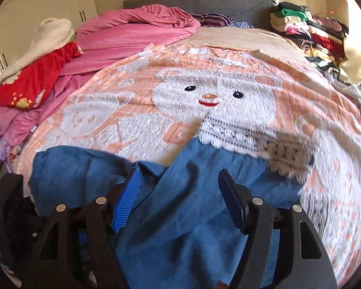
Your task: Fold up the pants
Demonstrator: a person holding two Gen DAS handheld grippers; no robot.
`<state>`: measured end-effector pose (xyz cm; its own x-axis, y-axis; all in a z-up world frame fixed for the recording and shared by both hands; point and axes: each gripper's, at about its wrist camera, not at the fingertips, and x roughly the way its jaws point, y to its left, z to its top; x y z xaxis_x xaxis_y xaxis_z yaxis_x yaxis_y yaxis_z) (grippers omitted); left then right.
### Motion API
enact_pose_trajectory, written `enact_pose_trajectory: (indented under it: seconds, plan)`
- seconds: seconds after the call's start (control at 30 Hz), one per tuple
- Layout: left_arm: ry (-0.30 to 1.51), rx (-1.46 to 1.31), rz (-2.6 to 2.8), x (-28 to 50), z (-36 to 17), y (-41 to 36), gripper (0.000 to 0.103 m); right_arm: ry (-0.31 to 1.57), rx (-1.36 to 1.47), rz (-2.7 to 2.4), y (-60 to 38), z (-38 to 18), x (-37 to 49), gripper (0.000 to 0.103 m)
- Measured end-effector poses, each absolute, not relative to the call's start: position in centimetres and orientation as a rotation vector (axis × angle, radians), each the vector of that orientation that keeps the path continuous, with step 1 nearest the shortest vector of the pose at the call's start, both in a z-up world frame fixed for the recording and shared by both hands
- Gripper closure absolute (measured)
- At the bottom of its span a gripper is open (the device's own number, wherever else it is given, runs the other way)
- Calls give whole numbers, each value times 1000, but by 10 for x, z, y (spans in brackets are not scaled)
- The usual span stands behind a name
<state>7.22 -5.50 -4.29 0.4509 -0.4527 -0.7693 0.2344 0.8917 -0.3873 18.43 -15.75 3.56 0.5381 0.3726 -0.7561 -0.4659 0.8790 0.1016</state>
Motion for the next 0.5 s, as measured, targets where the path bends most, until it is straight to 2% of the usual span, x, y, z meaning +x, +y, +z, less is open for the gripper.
enact_pose_trajectory:
  seconds: [0.03, 0.1, 0.5]
  plan:
    - [1013, -233, -432, 73, -43, -57, 66, 871, -126, 493, -155, 35, 190, 37]
    - [1014, -239, -444, 74, -43, -59, 75, 883, -134, 483, -147, 32, 204, 37]
    - [1003, -191, -457, 75, -46, -71, 75, 1011, -212, 264, -115, -22, 296, 37]
